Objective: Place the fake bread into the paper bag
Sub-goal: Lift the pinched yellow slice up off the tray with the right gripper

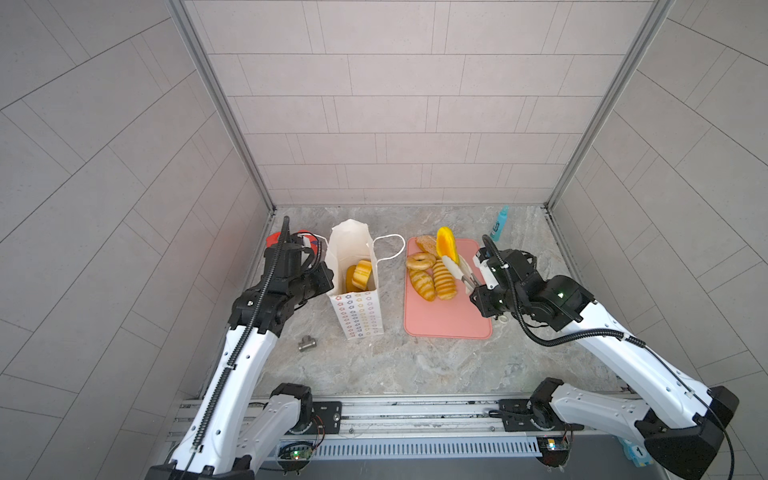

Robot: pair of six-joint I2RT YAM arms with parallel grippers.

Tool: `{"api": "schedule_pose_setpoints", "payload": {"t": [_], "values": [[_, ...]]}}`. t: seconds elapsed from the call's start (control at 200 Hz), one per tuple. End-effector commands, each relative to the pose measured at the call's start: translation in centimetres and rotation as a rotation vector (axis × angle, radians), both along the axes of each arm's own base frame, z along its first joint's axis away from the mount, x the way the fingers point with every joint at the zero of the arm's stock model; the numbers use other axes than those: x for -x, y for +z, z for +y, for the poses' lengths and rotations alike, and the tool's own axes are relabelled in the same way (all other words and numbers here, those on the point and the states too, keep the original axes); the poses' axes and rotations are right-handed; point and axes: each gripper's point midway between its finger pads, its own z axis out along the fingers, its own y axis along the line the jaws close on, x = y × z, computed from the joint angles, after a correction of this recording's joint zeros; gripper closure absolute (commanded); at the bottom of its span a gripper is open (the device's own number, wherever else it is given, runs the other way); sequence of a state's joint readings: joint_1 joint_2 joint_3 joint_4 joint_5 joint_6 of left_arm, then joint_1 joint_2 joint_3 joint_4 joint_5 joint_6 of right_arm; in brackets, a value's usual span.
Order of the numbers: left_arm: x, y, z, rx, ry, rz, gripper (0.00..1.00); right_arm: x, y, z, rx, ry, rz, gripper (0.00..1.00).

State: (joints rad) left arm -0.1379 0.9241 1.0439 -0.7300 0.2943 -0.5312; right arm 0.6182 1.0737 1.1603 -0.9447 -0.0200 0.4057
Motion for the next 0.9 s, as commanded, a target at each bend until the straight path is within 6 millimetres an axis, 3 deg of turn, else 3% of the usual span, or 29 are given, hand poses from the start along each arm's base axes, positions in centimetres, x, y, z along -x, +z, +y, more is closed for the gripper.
{"api": "schedule_pose_setpoints", "payload": {"t": [0.0, 0.896], "values": [[0.2, 0.8, 0.1, -0.005, 0.004, -0.024, 0.88, -0.5, 2.1, -0.4, -0.008, -0.009, -0.067, 0.65], [0.1, 0.8, 0.1, -0.004, 0.000, -0.021, 0.88, -1.6, 7.2, -0.3, -0.040, 0.001, -0.163, 0.65]]}}
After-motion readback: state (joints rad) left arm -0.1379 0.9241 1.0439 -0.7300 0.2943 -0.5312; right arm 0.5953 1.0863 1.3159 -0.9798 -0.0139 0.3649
